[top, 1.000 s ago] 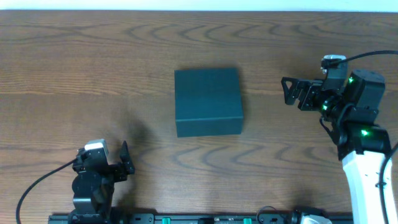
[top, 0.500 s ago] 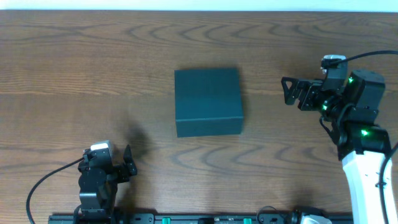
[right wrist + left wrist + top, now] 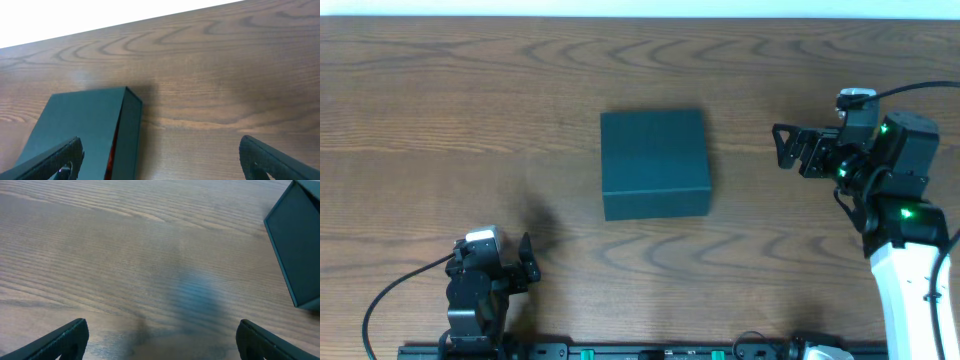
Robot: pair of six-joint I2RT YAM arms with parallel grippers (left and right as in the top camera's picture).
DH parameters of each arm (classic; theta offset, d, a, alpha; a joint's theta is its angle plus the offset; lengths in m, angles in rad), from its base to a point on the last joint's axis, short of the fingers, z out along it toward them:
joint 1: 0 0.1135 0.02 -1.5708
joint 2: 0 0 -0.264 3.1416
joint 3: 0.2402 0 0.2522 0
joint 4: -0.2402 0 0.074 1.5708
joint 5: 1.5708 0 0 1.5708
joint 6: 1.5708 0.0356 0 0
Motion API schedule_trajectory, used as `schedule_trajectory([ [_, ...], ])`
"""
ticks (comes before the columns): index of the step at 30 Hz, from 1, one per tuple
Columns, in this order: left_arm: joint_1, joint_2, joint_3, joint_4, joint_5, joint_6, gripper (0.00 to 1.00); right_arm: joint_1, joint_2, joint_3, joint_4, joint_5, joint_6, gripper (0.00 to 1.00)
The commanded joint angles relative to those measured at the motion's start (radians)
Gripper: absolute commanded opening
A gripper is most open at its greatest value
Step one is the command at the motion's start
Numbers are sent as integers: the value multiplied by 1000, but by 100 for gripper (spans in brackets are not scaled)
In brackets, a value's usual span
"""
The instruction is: Pack container
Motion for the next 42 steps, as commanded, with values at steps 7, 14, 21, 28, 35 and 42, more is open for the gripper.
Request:
schedule_trajectory([
  [7, 4, -7, -9, 3, -3, -8, 95, -7, 1, 8, 0, -11, -10, 99],
  [14, 4, -7, -9, 3, -3, -8, 95, -1, -2, 8, -6, -11, -10, 99],
  [21, 4, -7, -9, 3, -3, -8, 95, 79, -209, 7, -117, -11, -10, 99],
  [28, 4, -7, -9, 3, -3, -8, 95, 234, -443, 7, -124, -11, -10, 99],
  [35, 4, -7, -9, 3, -3, -8, 95, 251, -633, 5, -249, 33, -106, 99],
  [42, 4, -7, -9, 3, -3, -8, 95, 251, -792, -214, -301, 60, -325, 99],
])
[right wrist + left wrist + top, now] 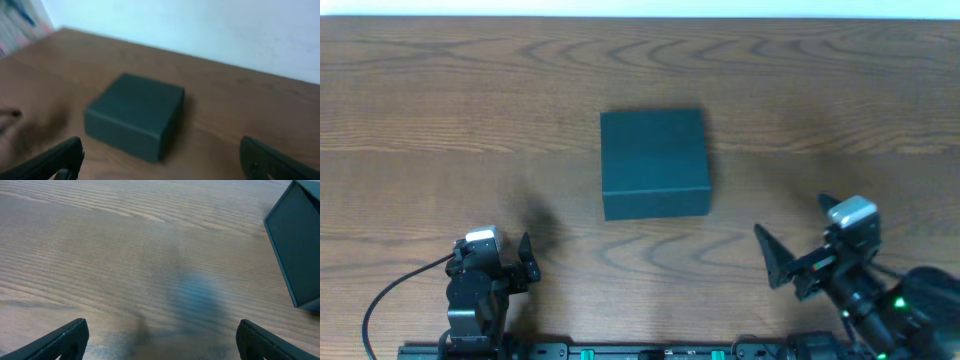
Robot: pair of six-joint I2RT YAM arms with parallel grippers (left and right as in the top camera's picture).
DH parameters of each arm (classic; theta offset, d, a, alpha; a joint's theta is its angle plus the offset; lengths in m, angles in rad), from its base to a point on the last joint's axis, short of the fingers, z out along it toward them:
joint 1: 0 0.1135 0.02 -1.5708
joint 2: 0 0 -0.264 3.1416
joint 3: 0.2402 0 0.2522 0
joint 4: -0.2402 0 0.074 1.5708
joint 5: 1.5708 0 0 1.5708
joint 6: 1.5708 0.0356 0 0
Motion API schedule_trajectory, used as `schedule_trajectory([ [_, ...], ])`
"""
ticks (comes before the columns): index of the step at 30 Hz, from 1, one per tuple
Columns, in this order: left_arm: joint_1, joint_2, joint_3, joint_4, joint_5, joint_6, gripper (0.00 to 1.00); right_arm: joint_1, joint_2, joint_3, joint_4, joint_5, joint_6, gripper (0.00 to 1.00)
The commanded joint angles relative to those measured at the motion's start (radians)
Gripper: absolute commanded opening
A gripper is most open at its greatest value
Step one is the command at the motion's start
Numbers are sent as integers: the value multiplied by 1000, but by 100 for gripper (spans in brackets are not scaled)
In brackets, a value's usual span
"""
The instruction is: Pack container
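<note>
A dark teal closed box sits in the middle of the wooden table; it also shows in the right wrist view and at the right edge of the left wrist view. My left gripper rests open at the front left, nothing between its fingers. Near the table's front right, my right gripper is open and empty, pointing toward the box, which lies ahead of its fingers.
The wooden table stretches bare around the box. A white wall rises behind the table's far edge. A black rail runs along the front edge.
My right arm has moved from the right of the box, at mid-table, back to the front right edge. It stays open. The left arm and the box have not moved.
</note>
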Motion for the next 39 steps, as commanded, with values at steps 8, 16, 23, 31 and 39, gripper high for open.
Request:
schedule_trajectory([
  [8, 4, -7, -9, 2, -3, -8, 95, 14, -315, -396, 146, 31, -142, 99],
  [16, 4, -7, -9, 2, -3, -8, 95, 15, -393, -537, 156, 83, -109, 99],
  [23, 4, -7, -9, 2, -3, -8, 95, 15, -393, -615, 156, 126, -39, 99],
  [31, 4, -7, -9, 2, -3, -8, 95, 15, -393, -670, 159, 122, 13, 99],
  [39, 4, -7, -9, 2, -3, -8, 95, 15, -392, -670, 159, 122, 13, 99],
])
